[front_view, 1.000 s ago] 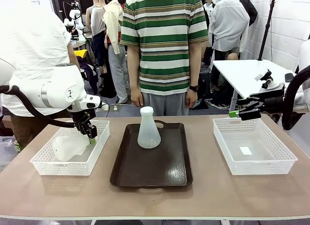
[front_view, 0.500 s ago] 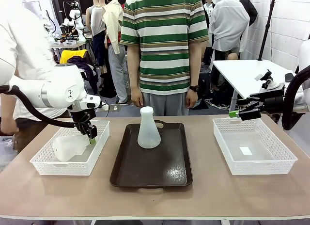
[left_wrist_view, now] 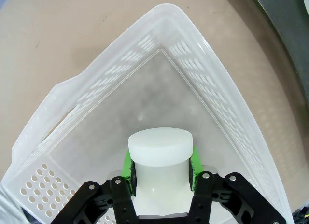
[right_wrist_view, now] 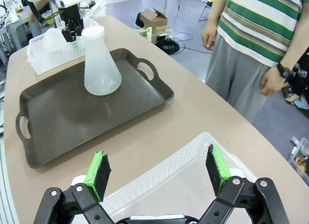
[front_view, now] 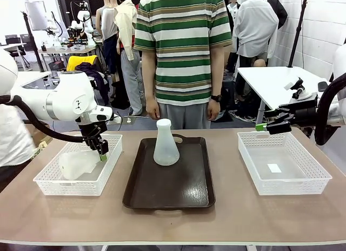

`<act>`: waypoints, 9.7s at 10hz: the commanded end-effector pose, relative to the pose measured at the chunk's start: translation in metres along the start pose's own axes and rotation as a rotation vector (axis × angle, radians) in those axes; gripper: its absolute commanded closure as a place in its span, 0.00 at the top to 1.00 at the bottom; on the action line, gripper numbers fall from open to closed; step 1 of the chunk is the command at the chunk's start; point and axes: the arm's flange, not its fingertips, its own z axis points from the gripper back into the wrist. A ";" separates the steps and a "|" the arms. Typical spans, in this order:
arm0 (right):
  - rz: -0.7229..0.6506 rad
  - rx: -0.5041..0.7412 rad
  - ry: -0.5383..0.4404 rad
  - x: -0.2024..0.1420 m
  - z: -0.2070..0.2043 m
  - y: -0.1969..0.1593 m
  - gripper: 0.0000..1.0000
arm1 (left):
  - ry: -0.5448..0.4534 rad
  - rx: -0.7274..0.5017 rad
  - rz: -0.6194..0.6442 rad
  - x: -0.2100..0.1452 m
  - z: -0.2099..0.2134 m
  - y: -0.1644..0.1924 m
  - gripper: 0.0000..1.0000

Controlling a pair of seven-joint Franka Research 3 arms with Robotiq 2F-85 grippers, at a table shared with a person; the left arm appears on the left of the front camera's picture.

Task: Prepare the laboratory tools.
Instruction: Place the picked Big flask upright in the Handle tray as directed by the person.

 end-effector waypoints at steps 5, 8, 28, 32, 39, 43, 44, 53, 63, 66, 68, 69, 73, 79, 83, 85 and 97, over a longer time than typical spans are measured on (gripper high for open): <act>0.004 -0.009 0.011 0.000 0.000 0.000 1.00 | -0.009 0.017 -0.010 0.001 0.000 0.002 0.00; 0.004 -0.009 0.011 0.000 0.000 0.000 1.00 | -0.009 0.017 -0.010 0.001 0.000 0.002 0.00; 0.004 -0.009 0.011 0.000 0.000 0.000 1.00 | -0.051 0.091 -0.028 -0.012 0.070 -0.014 0.00; 0.004 -0.009 0.011 0.000 0.000 0.000 1.00 | -0.422 -0.089 -0.453 -0.033 0.162 -0.051 0.00; 0.004 -0.009 0.011 0.000 0.000 0.000 1.00 | -1.007 -0.693 -1.195 -0.059 0.193 -0.076 0.00; 0.004 -0.009 0.011 0.000 0.000 0.000 1.00 | -1.089 -0.693 -1.216 -0.071 0.182 -0.085 0.00; 0.004 -0.009 0.011 0.000 0.000 0.000 1.00 | -1.089 -0.693 -1.216 -0.071 0.182 -0.085 0.00; 0.004 -0.009 0.011 0.000 0.000 0.000 1.00 | -1.480 -0.698 -1.073 -0.062 0.067 -0.161 0.00; 0.004 -0.009 0.011 0.000 0.000 0.000 1.00 | -1.534 -0.849 -0.885 -0.018 -0.030 -0.177 0.00; 0.004 -0.009 0.011 0.000 0.000 0.000 1.00 | -1.505 -0.837 -0.871 -0.018 -0.042 -0.177 0.00; 0.004 -0.009 0.011 0.000 0.000 0.000 1.00 | -1.505 -0.857 -0.860 -0.018 -0.050 -0.176 0.00; 0.004 -0.009 0.011 0.000 0.000 0.000 1.00 | -1.509 -0.873 -0.854 -0.018 -0.053 -0.176 0.00; 0.004 -0.009 0.011 0.000 0.000 0.000 1.00 | -1.507 -0.893 -0.851 -0.017 -0.055 -0.176 0.52; 0.004 -0.009 0.011 0.000 0.000 0.000 1.00 | -1.405 -0.836 -0.870 -0.025 -0.038 -0.179 1.00; 0.004 -0.009 0.011 0.000 0.000 0.000 1.00 | -1.339 -0.826 -0.874 -0.033 -0.027 -0.175 1.00; 0.004 -0.009 0.011 0.000 0.000 0.000 1.00 | -1.339 -0.828 -0.857 -0.033 -0.029 -0.174 1.00; 0.004 -0.009 0.011 0.000 0.000 0.000 1.00 | -1.370 -0.824 -0.871 -0.030 -0.032 -0.174 1.00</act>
